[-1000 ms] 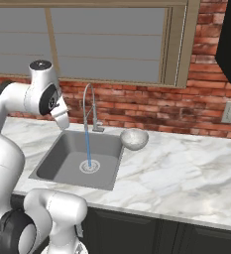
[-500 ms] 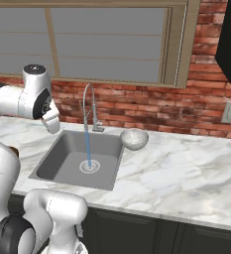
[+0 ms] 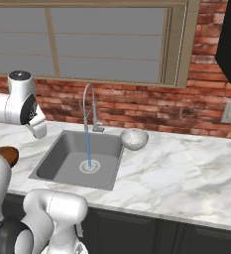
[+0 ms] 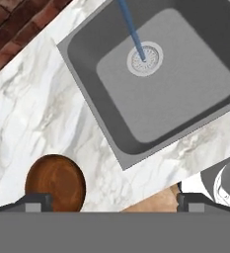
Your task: Rinse each bowl for a few seconds and place them down in the sink or on the counter.
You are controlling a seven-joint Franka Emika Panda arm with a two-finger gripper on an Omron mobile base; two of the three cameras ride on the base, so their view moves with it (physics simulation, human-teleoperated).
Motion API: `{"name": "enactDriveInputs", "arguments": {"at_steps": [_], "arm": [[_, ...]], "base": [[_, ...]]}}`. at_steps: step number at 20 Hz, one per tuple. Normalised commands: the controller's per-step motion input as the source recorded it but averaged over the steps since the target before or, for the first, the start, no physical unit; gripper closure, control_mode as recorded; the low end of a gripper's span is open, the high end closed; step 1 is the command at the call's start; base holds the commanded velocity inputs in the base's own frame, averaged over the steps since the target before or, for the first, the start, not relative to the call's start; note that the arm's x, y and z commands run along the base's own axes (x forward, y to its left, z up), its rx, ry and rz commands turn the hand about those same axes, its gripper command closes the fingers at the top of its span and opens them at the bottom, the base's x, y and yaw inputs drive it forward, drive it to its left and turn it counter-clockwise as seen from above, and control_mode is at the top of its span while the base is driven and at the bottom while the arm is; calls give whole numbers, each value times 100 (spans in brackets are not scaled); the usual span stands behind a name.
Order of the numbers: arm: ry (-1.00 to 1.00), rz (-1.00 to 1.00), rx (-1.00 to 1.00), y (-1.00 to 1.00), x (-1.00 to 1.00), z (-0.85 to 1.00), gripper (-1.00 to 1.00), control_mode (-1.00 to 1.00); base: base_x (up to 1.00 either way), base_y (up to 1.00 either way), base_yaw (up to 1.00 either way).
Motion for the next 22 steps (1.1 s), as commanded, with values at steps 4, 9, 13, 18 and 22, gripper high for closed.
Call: {"name": "enactDriveInputs", "arguments": {"at_steps": [4, 9, 13, 18, 22], "arm": [[0, 7, -5, 49, -8, -25, -100, -100], [0, 7, -7, 49, -8, -25, -100, -100], [0, 7, -7, 44, -13, -25, -100, -100], [0, 8, -8, 34, -18, -27, -100, -100], [0, 9, -4, 25, -18, -24, -100, -100]], "base": [[0, 0, 0], [0, 0, 0], [0, 0, 0], [0, 0, 0], [0, 0, 0]]}}
